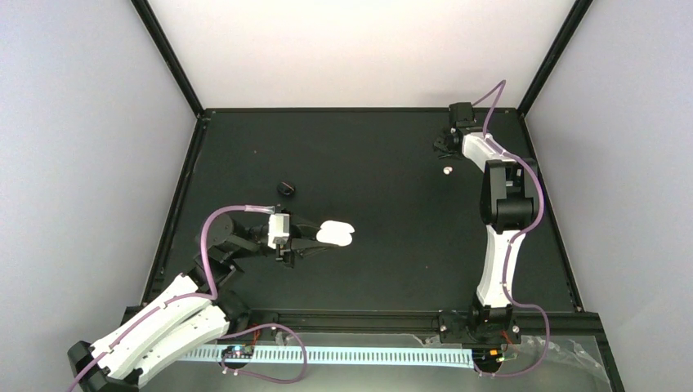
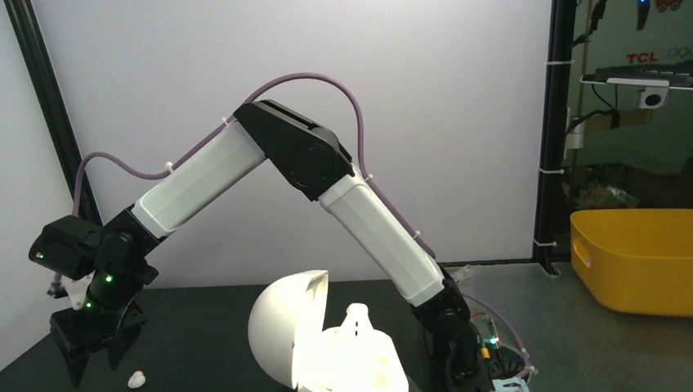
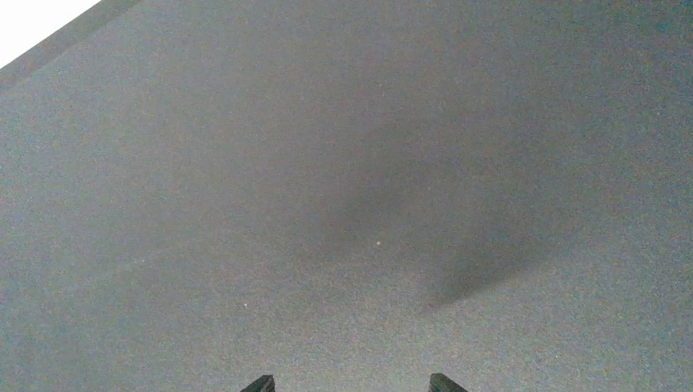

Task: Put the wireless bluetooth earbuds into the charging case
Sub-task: Pick up the earbud from the center of the board.

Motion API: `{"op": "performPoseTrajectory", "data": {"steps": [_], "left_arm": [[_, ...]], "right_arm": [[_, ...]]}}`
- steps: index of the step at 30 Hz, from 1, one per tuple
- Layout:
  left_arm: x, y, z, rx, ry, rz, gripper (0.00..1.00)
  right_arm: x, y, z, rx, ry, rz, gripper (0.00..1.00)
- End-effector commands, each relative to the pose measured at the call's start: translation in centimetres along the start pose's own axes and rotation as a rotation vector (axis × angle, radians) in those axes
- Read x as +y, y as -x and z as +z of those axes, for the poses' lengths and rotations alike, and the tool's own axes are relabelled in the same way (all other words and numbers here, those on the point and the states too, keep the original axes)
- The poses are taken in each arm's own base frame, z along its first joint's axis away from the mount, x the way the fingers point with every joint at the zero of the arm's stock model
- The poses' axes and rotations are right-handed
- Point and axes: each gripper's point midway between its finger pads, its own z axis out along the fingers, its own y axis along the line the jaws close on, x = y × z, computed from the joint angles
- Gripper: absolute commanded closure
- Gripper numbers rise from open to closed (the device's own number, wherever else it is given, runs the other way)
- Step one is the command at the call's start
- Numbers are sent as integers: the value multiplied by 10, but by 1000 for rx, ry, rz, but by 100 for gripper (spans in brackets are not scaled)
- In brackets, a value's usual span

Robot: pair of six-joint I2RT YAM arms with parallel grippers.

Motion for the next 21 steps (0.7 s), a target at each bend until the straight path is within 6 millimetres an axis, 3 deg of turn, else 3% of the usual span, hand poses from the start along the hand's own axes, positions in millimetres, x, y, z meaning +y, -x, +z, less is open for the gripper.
{"op": "performPoseTrajectory", "data": {"steps": [1,21], "left_arm": [[1,6,1,-14,6,30,98],[-3,12,-3,-31,7,39,98]], "right_arm": [[-8,-6,4,31,-22,2,52],[-20,-29,2,127,-57,-22,59]]}}
